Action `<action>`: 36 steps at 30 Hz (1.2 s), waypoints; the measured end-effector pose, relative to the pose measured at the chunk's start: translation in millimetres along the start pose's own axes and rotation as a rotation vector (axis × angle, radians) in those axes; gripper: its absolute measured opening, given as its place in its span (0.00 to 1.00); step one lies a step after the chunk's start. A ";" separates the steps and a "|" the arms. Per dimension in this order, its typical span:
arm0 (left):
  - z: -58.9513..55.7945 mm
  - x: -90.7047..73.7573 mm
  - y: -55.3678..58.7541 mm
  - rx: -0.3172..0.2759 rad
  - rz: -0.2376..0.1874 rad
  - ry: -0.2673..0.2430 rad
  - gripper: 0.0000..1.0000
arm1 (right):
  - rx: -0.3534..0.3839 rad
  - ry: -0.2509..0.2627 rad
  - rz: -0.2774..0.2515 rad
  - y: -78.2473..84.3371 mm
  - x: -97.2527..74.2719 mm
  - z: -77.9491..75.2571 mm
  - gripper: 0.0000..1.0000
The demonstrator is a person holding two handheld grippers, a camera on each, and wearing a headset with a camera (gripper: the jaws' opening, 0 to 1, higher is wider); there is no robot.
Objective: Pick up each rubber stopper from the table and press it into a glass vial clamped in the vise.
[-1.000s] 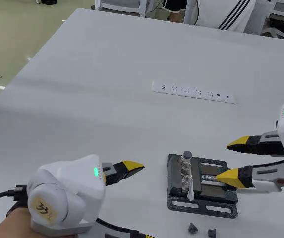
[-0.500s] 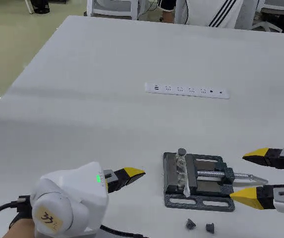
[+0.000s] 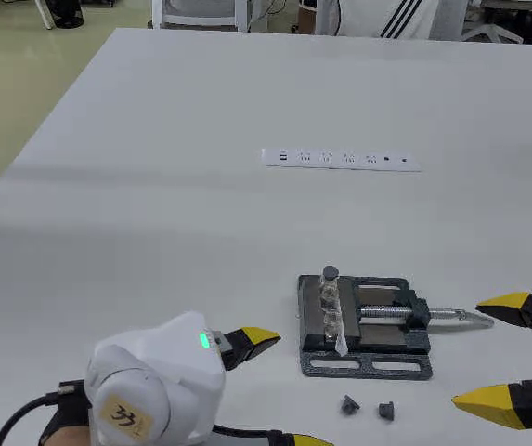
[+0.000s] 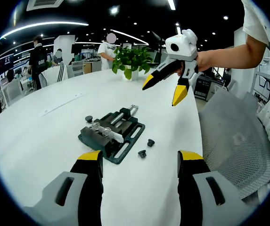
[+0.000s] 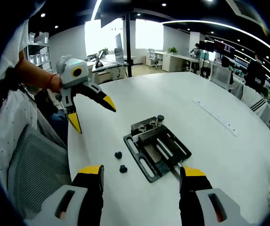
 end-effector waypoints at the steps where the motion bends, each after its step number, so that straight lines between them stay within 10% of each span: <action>1: -2.4 3.1 0.1 -0.001 0.002 -0.001 0.59 | 0.003 -0.002 0.000 3.5 -1.0 1.4 0.63; 36: -11.3 69.7 26.3 -0.084 0.194 -0.047 0.18 | 0.038 -0.019 0.001 46.5 -8.7 16.2 0.67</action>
Point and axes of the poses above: the centre of the closed fingertips' face, and the gripper's own axes: x roughly forward along the fingers, z roughly to its left, y roughly out of its underside, the point moved 4 cm from there along -x, roughly backward along the fingers, and after that the axes turned 6 degrees about z, right-handed, at the moved point
